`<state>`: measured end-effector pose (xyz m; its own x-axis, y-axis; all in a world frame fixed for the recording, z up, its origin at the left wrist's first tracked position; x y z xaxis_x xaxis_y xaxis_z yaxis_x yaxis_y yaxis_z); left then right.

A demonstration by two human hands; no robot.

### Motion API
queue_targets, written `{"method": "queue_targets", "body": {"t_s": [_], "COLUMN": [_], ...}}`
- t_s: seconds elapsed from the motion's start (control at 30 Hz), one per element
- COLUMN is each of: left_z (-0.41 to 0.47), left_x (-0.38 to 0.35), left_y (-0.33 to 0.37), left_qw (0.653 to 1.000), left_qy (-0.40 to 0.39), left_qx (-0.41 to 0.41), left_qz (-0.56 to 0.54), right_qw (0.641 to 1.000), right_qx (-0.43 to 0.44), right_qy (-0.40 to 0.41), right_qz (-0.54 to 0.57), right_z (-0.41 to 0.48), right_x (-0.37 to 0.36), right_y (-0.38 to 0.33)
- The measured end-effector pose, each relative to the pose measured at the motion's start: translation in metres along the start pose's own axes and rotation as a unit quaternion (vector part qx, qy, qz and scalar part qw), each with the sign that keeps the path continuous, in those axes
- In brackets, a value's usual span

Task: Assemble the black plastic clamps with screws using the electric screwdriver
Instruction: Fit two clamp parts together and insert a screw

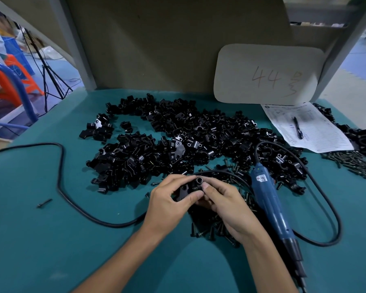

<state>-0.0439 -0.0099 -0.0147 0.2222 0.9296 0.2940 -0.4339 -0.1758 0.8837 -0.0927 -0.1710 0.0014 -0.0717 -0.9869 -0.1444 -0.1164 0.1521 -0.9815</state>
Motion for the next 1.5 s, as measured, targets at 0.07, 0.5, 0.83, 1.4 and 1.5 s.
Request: {"method": "queue_targets", "body": {"t_s": [0.07, 0.5, 0.83, 1.4, 1.5], "left_z": [0.0, 0.001, -0.001, -0.002, -0.003], "left_x": [0.0, -0.001, 0.0, 0.002, 0.003], "left_y": [-0.002, -0.003, 0.003, 0.002, 0.004], "left_qw": [1.0, 1.0, 1.0, 0.999, 0.999], "left_qy": [0.002, -0.003, 0.0, 0.045, 0.044], "left_qx": [0.006, 0.008, 0.009, 0.013, 0.004], "left_qz": [-0.006, 0.011, 0.012, 0.023, 0.027], "right_qw": [1.0, 1.0, 1.0, 0.765, 0.758], "right_qx": [-0.003, -0.004, -0.004, 0.108, 0.117], "right_qy": [0.002, -0.003, -0.014, -0.055, -0.018], "right_qz": [0.012, 0.025, 0.019, -0.632, -0.642], "right_z": [0.0, 0.001, 0.0, -0.059, -0.058], "right_x": [0.001, 0.002, 0.0, -0.027, -0.022], "right_y": [0.001, 0.002, -0.001, 0.013, 0.013]}}
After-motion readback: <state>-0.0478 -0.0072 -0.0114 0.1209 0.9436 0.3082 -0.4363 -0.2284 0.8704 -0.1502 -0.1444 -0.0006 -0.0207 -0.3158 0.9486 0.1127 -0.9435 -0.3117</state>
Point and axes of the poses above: each hand's wrist, its own z-axis towards the middle knuckle, its own x-axis out of the back of the hand, y = z × x, the point moved 1 cm from there along z, towards the middle knuckle, and after that the axes turned 2 degrees about -y, right-handed, at the moved point
